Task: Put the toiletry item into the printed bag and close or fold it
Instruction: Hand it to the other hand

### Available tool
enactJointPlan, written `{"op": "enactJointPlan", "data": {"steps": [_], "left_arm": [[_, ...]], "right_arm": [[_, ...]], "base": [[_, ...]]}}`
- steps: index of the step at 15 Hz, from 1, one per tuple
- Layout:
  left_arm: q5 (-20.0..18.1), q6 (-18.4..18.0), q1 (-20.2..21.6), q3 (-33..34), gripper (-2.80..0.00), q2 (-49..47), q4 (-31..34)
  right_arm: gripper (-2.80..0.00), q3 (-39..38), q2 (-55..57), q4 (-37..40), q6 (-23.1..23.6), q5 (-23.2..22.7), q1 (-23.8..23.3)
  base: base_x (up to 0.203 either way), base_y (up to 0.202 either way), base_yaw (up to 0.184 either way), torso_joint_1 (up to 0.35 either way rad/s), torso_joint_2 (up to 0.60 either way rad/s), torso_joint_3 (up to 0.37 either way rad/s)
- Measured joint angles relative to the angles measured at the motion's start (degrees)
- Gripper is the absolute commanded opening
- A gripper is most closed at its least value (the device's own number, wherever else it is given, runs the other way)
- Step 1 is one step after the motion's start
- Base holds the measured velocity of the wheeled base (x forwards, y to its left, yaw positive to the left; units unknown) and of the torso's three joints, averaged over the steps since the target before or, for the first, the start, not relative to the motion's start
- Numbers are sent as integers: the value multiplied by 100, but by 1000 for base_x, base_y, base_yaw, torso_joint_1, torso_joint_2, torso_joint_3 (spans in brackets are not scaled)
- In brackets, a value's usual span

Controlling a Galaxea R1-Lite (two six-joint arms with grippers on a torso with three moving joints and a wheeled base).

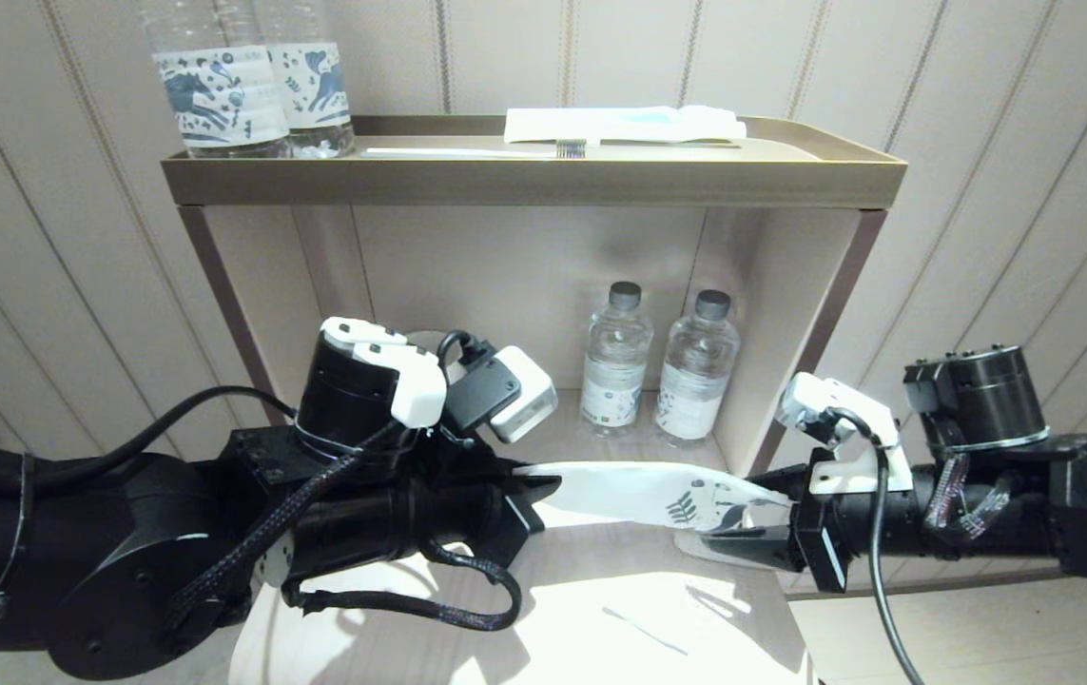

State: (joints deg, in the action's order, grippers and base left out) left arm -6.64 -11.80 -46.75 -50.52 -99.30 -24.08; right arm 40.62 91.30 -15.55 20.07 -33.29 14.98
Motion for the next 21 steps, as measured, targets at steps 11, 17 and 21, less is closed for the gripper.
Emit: {"op": "enactJointPlan", "data": {"steps": [11,17,21], "left_arm": [[-254,-57,-53,72,-280,-3,-1],[-243,-71,-216,-65,-280,-172,-3],[-220,-77,-276,-159,-280,-283,-3]], "right_arm": [[-280,182,43,28,-19,-5,121],[-280,715,221,413,-133,57,579],[-280,858,280,497,-130,69,675]], "base": [[0,0,0,0,0,0],[0,0,0,0,0,0],[0,0,0,0,0,0]]}}
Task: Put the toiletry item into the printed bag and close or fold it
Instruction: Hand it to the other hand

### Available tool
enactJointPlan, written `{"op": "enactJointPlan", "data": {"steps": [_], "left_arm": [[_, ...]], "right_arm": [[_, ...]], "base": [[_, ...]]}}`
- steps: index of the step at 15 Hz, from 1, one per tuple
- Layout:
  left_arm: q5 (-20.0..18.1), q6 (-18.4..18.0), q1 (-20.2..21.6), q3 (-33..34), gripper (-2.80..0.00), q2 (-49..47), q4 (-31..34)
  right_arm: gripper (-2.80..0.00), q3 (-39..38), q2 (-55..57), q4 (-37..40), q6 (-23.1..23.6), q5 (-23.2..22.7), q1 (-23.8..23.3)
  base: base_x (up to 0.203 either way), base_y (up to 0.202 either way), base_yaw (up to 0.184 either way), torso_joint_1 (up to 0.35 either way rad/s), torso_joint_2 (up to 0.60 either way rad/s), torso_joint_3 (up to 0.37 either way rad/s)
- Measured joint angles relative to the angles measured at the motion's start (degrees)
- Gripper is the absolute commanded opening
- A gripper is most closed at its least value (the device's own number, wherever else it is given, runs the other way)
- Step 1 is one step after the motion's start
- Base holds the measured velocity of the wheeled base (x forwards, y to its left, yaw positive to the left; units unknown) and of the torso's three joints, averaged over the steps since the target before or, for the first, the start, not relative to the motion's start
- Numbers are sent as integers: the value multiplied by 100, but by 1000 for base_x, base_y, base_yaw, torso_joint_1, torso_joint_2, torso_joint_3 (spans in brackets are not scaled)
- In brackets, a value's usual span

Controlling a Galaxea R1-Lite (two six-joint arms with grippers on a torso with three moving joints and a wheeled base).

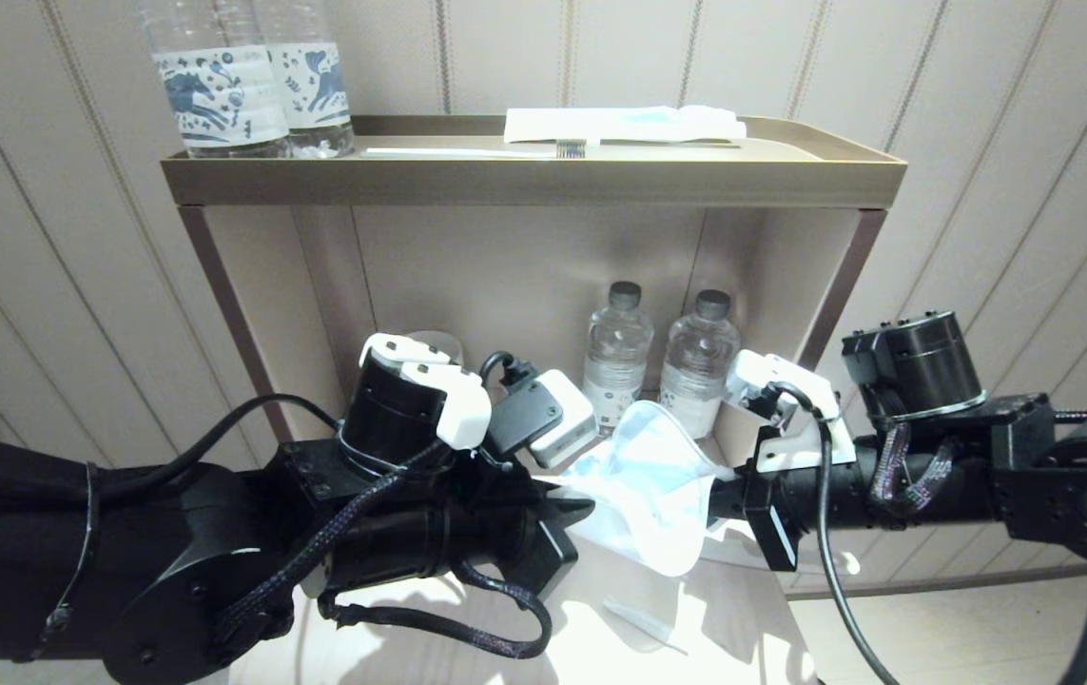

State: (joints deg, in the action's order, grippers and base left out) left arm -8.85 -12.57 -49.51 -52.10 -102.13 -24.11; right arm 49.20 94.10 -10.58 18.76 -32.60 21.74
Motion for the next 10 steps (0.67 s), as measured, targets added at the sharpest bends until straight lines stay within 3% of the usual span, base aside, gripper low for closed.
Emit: {"op": "enactJointPlan", "data": {"steps": [5,6,10], "left_arm": [[19,12,0,21,-280,38,-5],[35,22,6,34,0,49,-9],[53,33,17,60,0,89,-28]], "right_arm": [[-280,-63,-43,20,0,7,-44],[-280,-70,-59,21,2,7,-51],[-280,-124,-144,17,2,10,-84]], "base": [[0,0,0,0,0,0],[0,0,0,0,0,0],[0,0,0,0,0,0]]}}
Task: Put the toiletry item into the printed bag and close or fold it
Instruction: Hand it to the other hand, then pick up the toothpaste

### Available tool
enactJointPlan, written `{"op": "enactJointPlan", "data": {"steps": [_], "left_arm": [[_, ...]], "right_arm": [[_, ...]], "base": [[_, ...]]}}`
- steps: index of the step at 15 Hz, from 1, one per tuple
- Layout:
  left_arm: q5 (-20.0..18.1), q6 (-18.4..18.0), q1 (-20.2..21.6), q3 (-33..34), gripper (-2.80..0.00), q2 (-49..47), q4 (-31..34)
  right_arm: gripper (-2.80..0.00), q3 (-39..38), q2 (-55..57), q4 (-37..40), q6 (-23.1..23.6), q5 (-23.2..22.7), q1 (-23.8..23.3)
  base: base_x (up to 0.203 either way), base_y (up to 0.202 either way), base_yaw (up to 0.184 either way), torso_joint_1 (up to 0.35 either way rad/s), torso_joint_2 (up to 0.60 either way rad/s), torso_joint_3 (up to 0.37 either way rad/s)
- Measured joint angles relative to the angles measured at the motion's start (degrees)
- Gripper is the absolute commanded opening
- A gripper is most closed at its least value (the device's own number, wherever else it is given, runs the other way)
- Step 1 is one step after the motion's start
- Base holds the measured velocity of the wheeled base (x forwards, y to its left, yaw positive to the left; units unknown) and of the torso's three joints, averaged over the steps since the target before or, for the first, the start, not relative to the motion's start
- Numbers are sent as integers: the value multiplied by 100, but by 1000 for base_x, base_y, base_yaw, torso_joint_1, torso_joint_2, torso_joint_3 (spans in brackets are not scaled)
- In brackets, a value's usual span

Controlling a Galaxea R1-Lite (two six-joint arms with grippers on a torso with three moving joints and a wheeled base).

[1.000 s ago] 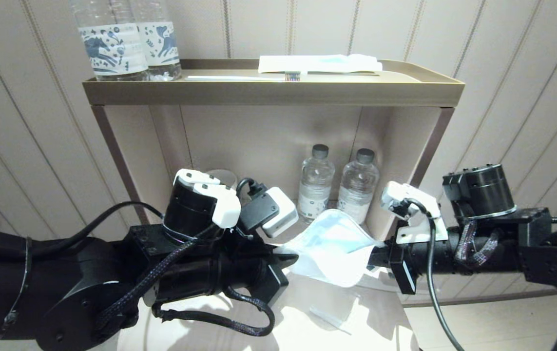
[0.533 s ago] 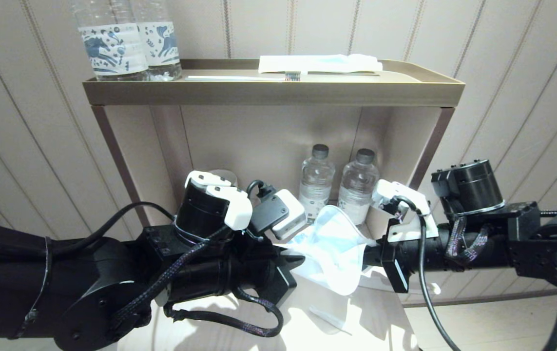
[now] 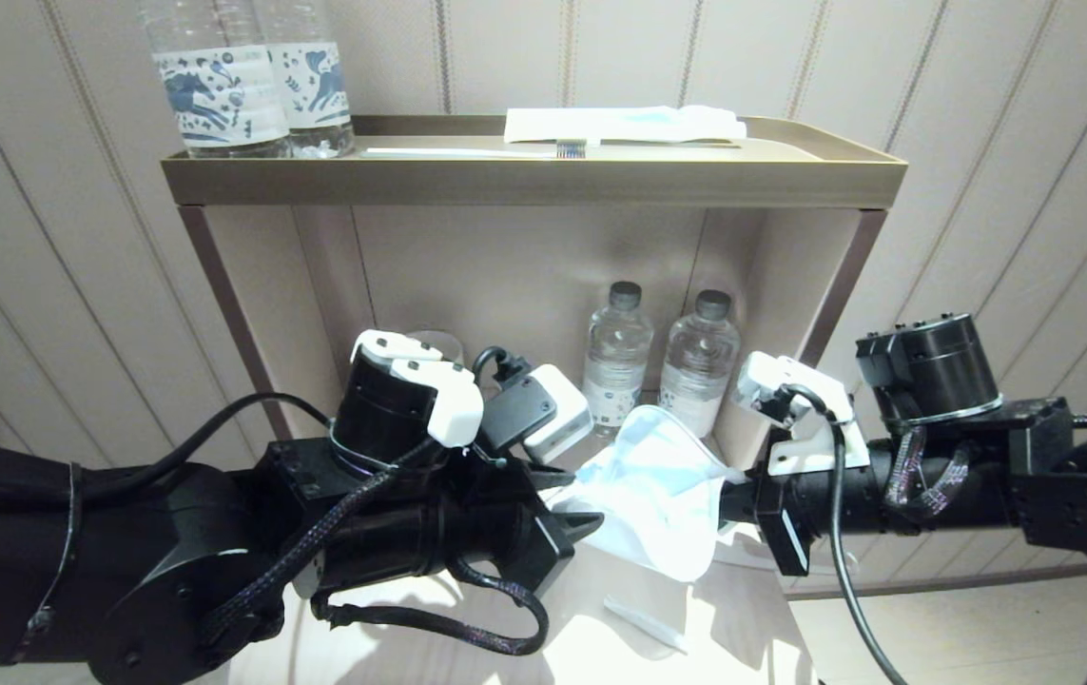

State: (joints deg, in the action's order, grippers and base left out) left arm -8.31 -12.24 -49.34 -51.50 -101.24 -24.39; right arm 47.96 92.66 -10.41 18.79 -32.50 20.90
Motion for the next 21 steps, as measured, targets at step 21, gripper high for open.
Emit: {"op": "enactJointPlan", "data": {"steps": [21], "left_arm": [[1764,780,448,1218,0,826,604]], "right_arm": [[-280,-27,-942,71,-137,-68,-489]], "base": [[0,0,0,0,0,0]]}}
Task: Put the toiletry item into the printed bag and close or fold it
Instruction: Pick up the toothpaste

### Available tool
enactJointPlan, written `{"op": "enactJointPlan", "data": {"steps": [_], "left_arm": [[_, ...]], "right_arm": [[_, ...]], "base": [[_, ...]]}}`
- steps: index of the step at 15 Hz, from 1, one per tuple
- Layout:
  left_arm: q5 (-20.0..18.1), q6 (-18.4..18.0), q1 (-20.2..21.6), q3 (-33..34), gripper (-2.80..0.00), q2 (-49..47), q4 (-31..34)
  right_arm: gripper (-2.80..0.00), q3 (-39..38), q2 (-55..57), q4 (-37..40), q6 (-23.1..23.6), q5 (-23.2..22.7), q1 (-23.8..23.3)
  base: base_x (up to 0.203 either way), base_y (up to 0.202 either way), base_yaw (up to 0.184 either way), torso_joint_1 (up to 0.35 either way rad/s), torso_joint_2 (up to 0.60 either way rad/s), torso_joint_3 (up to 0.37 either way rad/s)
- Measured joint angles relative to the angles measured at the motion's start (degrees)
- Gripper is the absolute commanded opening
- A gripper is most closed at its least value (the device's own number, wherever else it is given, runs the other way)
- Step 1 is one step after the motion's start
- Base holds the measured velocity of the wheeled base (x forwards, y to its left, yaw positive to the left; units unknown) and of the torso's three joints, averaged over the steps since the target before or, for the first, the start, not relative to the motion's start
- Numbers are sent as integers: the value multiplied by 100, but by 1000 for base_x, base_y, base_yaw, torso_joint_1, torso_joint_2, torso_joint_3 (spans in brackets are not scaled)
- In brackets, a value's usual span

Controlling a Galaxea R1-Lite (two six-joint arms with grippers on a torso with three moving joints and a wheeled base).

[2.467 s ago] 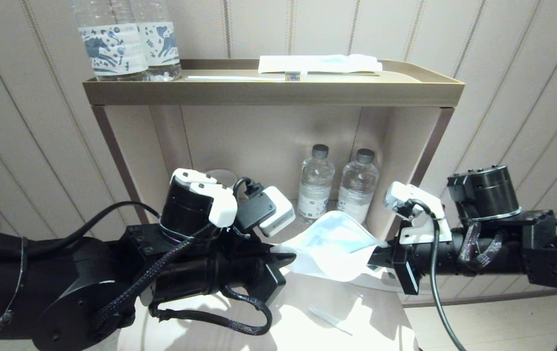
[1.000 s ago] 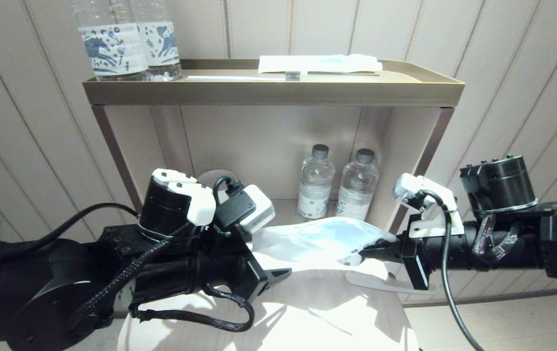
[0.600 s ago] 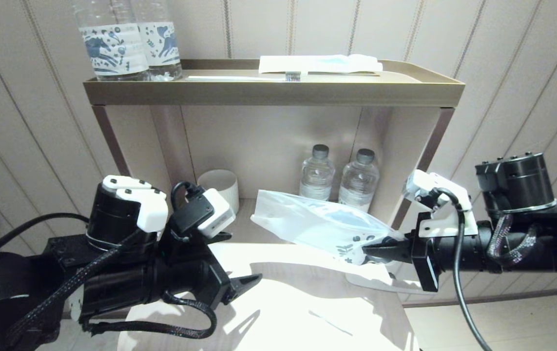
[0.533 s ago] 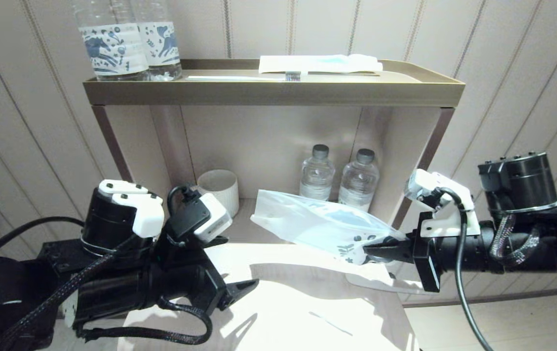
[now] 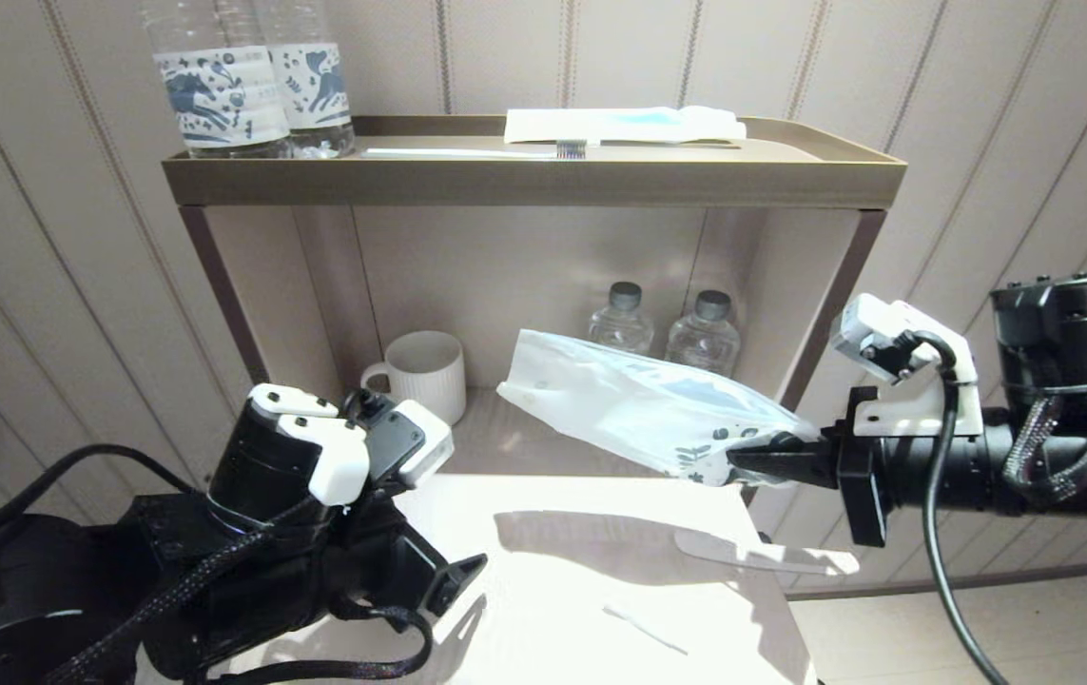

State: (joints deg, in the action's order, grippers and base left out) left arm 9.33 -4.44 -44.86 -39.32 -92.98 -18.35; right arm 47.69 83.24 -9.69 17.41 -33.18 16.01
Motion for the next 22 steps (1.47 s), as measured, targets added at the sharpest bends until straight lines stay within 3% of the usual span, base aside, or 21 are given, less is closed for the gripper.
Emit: {"op": "enactJointPlan", "data": {"steps": [1,3,7,13,18,22], "left_arm": [[280,193,-120,-65,-280,-104,54],[680,409,-285,-146,-280,-222,205],[1121,608,-420,-301,-280,-155,841],[1345,701,-428,-454,-280,417,1653],[1435,992,-418,-494,-280,500,1662],[1443,1212,-418,-651,-280,377,1667]], "right_arm": [[-280,72,-5,5,-30,0,5],[-280,274,-13,7,-228,2,25],[-280,369,-20,-1,-303,5,52],[-280,377,-79,0,-299,6,33],[-280,388,-116,8,-357,2,52],[-280,285,-197,22,-777,29,38]], "base": [[0,0,0,0,0,0],[0,0,0,0,0,0],[0,0,0,0,0,0],[0,0,0,0,0,0],[0,0,0,0,0,0],[0,0,0,0,0,0]]}}
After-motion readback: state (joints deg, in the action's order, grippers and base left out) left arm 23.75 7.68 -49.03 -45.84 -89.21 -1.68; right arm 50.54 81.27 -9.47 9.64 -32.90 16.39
